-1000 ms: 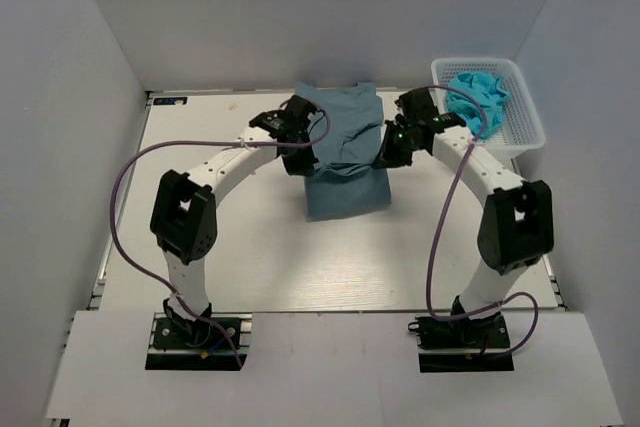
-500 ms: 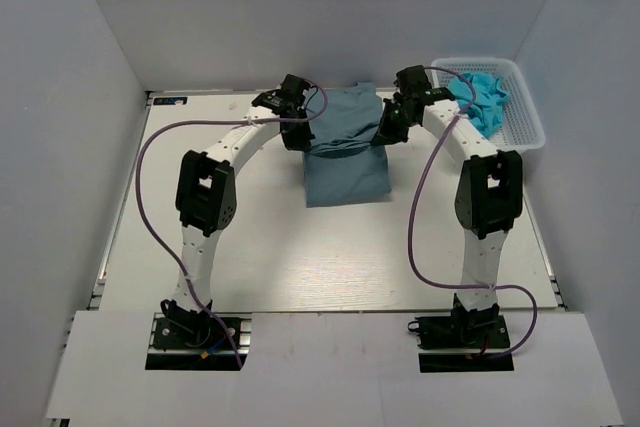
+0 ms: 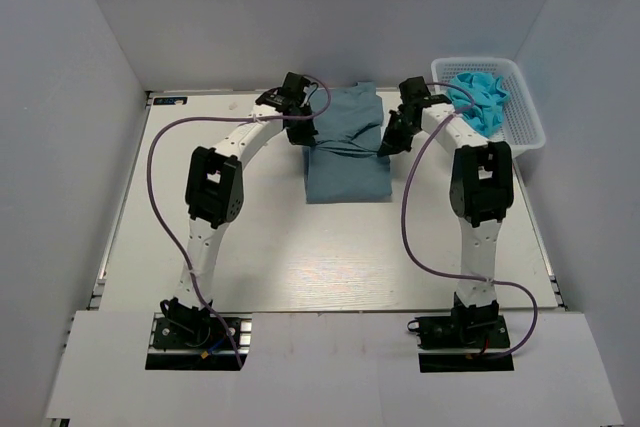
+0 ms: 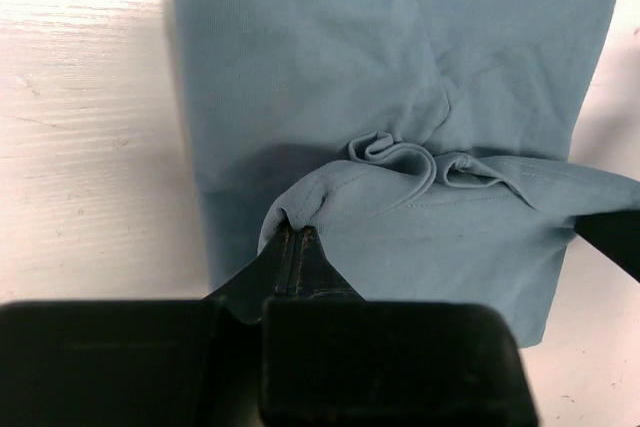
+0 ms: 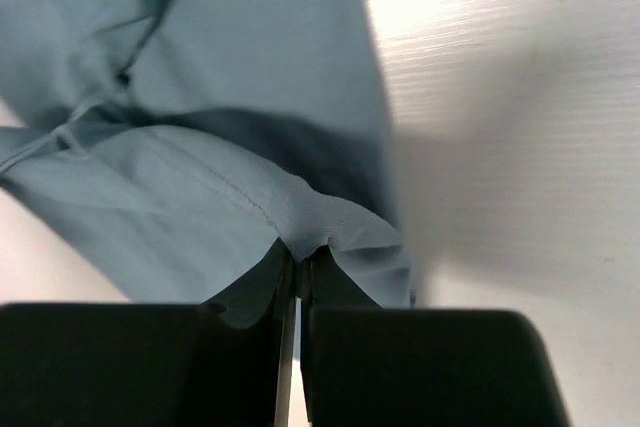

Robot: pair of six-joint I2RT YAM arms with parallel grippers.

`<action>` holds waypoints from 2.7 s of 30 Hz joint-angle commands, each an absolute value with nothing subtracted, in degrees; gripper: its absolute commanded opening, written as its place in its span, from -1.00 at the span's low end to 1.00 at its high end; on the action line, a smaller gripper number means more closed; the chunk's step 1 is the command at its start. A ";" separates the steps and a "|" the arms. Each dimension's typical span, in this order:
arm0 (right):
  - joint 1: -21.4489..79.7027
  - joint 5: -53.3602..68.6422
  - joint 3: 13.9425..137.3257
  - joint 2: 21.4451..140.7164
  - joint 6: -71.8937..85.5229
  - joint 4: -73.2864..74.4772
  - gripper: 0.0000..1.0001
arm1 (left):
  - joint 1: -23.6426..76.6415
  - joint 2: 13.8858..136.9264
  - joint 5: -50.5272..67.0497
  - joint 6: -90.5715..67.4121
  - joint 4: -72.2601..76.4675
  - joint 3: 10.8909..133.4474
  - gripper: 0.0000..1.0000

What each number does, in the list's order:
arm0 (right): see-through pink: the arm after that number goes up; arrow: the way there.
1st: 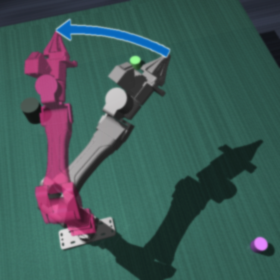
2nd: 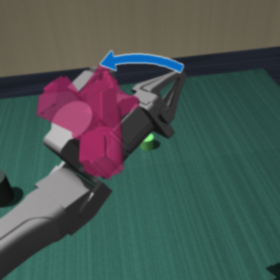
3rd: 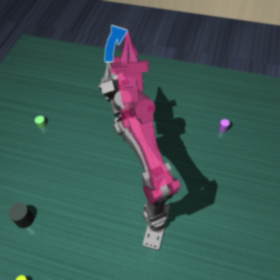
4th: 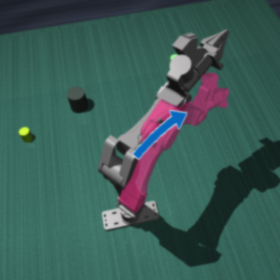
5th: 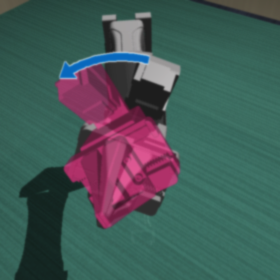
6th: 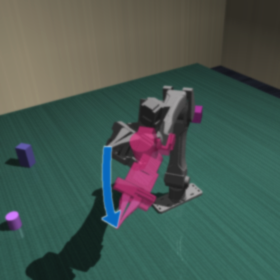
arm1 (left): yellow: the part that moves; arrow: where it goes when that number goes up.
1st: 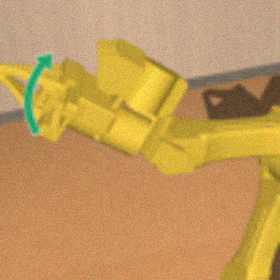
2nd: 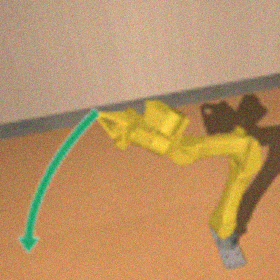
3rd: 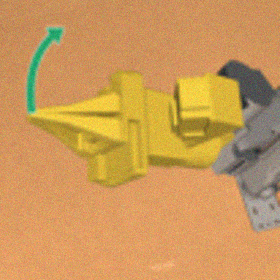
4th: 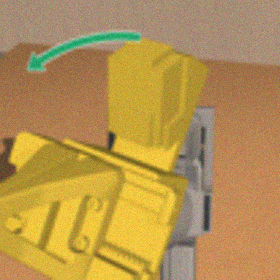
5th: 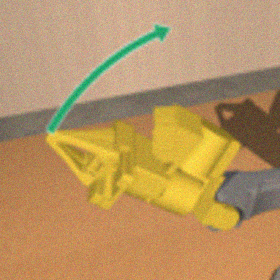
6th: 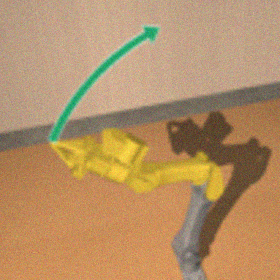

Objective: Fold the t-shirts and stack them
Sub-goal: Fold the folded rectangular tshirt in 1/3 of the way, then grab one side of the 2/3 rectangular tshirt with both arms

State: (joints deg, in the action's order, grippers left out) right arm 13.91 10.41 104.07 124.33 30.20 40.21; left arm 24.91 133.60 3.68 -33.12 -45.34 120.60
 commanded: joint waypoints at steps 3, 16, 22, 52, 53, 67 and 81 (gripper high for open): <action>12.92 11.42 108.28 126.56 30.85 36.31 -1.00 | 24.43 133.07 3.35 -32.34 -44.03 122.87 -1.00; 11.34 25.92 117.13 132.70 37.77 20.22 -0.16 | 19.96 135.88 2.38 -32.87 -43.41 133.11 0.99; 9.84 22.85 122.80 131.41 37.71 21.46 0.81 | 16.27 130.18 3.69 -32.87 -40.08 130.02 0.99; 9.23 23.90 67.15 112.59 31.47 15.56 -0.54 | 28.65 119.44 14.41 -35.86 -33.05 81.30 -0.25; 9.40 24.08 66.19 112.24 31.38 15.38 -0.64 | 28.65 119.44 14.41 -35.86 -33.05 80.43 -0.35; 10.02 24.35 50.81 96.95 26.55 17.04 -1.00 | 32.34 106.72 16.17 -36.39 -28.12 66.03 -1.00; 10.99 23.55 44.55 63.38 23.47 41.38 -1.00 | 37.44 79.30 22.42 -37.52 -48.15 65.27 -1.00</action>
